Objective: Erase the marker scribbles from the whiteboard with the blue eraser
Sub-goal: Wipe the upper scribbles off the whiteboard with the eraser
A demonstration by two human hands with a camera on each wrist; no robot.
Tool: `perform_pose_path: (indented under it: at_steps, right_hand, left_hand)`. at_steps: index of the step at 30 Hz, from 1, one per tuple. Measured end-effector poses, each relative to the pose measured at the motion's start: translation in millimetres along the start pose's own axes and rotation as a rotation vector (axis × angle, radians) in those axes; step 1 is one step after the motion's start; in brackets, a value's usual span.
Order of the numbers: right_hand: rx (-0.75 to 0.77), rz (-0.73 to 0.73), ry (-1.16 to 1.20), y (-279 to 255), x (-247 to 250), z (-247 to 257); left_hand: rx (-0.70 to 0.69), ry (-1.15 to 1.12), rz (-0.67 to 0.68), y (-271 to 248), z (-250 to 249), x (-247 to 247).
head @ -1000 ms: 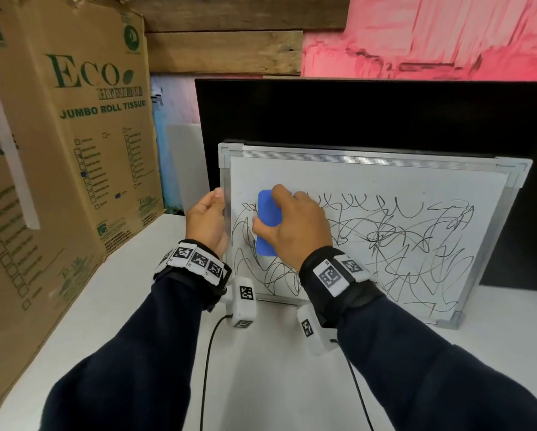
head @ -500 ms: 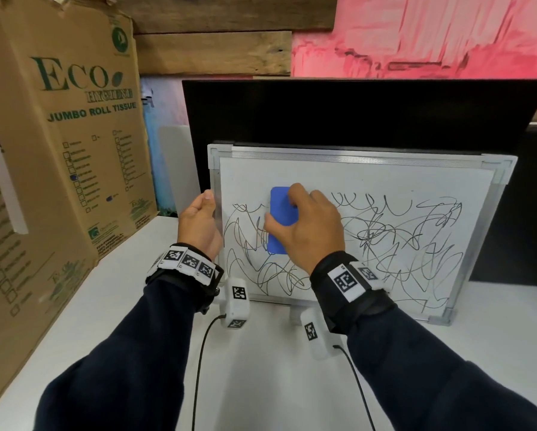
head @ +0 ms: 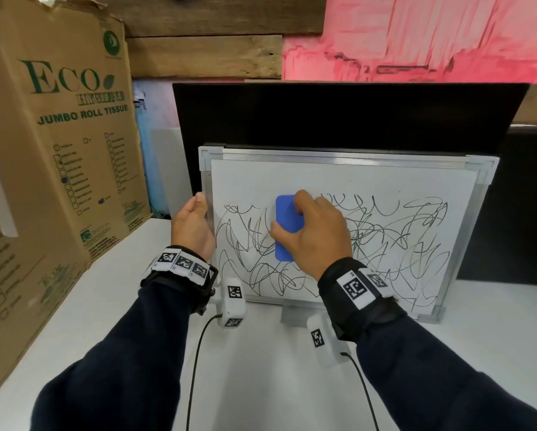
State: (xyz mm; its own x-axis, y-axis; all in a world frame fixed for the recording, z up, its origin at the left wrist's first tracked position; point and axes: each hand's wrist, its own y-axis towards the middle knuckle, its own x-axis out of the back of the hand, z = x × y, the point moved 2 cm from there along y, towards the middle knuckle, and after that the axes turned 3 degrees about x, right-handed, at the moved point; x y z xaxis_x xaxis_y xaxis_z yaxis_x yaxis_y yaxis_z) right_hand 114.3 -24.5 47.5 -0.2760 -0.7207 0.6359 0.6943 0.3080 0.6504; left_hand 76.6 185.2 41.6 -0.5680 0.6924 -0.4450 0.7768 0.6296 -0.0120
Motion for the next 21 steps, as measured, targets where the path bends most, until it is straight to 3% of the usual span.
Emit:
perform_pose_path:
  at_steps: [2, 6, 10, 14, 19, 21]
  right_hand:
    - [-0.018, -0.064, 0.005, 3, 7, -7]
    - [-0.009, 0.071, -0.036, -1, 9, -16]
    - [-0.028, -0.033, -0.019, -1, 20, -22]
    - [0.002, 0.085, -0.024, -2, 20, -26]
    - [-0.026, -0.077, -0.016, 1, 35, -31]
    - [-0.022, 0.012, -0.030, 0, 34, -36]
  left_hand:
    - [0.024, -0.027, 0.008, -1, 0, -2]
    - [0.006, -0.010, -0.014, -2, 1, -2]
    - [-0.041, 0.095, -0.030, -1, 3, -1]
    - [-0.074, 0.187, -0.087, 4, 3, 2]
    - [-0.032, 0.160, -0.052, 0, 6, 0]
    - [-0.043, 0.158, -0.068, 0, 6, 1]
